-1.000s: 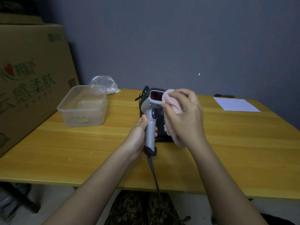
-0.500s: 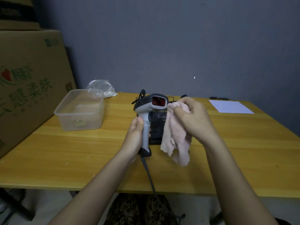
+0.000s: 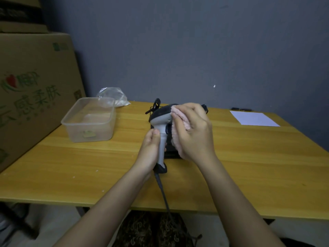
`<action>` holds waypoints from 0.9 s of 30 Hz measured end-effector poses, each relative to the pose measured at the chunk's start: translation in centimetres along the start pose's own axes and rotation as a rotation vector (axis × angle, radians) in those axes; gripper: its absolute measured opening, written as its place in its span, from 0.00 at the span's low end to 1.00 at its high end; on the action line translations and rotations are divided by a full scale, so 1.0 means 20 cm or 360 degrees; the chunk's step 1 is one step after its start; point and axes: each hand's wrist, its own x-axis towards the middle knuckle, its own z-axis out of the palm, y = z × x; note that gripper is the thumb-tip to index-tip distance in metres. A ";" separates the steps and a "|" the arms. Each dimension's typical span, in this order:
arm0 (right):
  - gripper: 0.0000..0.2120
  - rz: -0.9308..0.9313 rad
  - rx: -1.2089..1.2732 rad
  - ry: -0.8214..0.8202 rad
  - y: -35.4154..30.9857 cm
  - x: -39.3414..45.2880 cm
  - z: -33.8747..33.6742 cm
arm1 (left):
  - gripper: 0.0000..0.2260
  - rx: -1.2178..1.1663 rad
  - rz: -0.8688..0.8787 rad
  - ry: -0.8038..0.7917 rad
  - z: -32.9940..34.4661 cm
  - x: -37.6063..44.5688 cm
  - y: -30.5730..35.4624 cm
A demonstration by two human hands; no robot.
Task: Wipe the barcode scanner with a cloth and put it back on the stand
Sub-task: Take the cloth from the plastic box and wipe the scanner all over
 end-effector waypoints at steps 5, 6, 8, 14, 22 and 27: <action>0.05 0.0005 -0.0460 -0.0017 0.06 0.01 -0.02 | 0.10 -0.0015 -0.0005 0.0009 -0.03 0.01 0.00; 0.04 -0.0076 -0.0623 -0.0055 0.07 0.02 -0.02 | 0.10 -0.0023 -0.0006 0.0004 -0.03 0.01 0.00; 0.02 -0.0212 -0.0885 -0.0140 0.07 0.03 -0.03 | 0.10 -0.0030 -0.0018 -0.0001 -0.05 0.01 0.01; 0.05 -0.0587 -0.1204 -0.0503 0.08 0.10 -0.09 | 0.11 0.0068 -0.0020 0.0033 -0.07 0.03 0.00; 0.06 0.0557 0.0463 -0.0579 0.07 0.12 -0.17 | 0.15 0.0094 -0.0040 0.0022 -0.05 0.04 0.01; 0.07 0.0531 0.0052 -0.0039 0.14 0.03 -0.15 | 0.17 0.0058 -0.0053 0.0072 -0.03 0.05 0.01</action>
